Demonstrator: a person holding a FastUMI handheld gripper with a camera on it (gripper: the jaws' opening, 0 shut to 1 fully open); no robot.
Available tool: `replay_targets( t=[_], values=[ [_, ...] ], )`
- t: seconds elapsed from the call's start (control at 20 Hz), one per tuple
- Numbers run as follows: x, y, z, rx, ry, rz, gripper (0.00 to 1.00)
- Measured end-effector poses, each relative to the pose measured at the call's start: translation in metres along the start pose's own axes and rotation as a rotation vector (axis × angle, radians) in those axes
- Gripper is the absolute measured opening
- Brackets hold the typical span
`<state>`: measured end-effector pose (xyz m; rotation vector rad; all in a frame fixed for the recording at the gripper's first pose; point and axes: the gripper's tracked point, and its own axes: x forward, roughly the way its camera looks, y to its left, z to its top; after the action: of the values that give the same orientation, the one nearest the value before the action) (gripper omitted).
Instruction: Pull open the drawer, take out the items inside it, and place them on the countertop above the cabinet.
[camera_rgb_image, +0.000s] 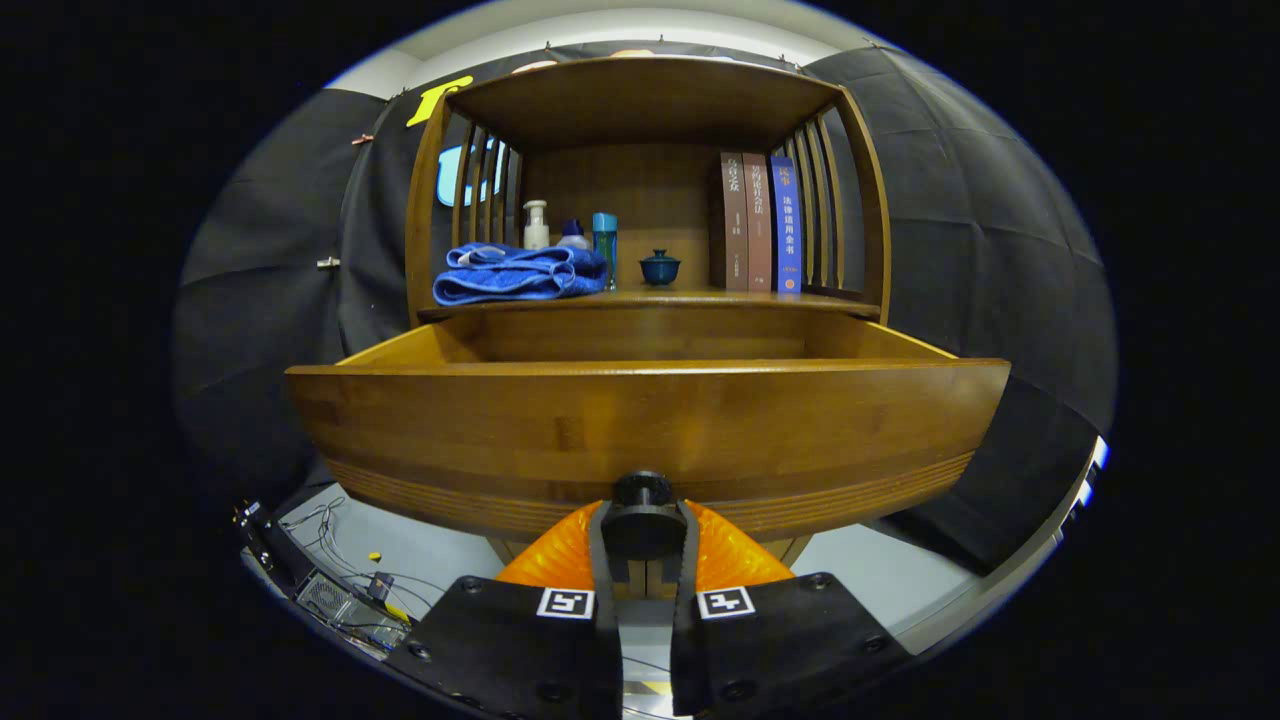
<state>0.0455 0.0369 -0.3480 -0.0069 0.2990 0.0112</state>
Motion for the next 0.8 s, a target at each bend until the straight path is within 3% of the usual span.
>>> replay_targets(
  t=[0.15, 0.25, 0.5, 0.8],
  values=[
    [-0.002, -0.001, -0.005, -0.005, 0.026, -0.004, 0.23],
    [-0.004, 0.000, -0.005, -0.020, 0.035, 0.009, 0.38],
    [-0.026, 0.008, 0.002, -0.090, -0.011, 0.052, 0.99],
    [-0.052, 0.001, 0.048, -0.092, -0.058, 0.036, 0.99]
  ],
)
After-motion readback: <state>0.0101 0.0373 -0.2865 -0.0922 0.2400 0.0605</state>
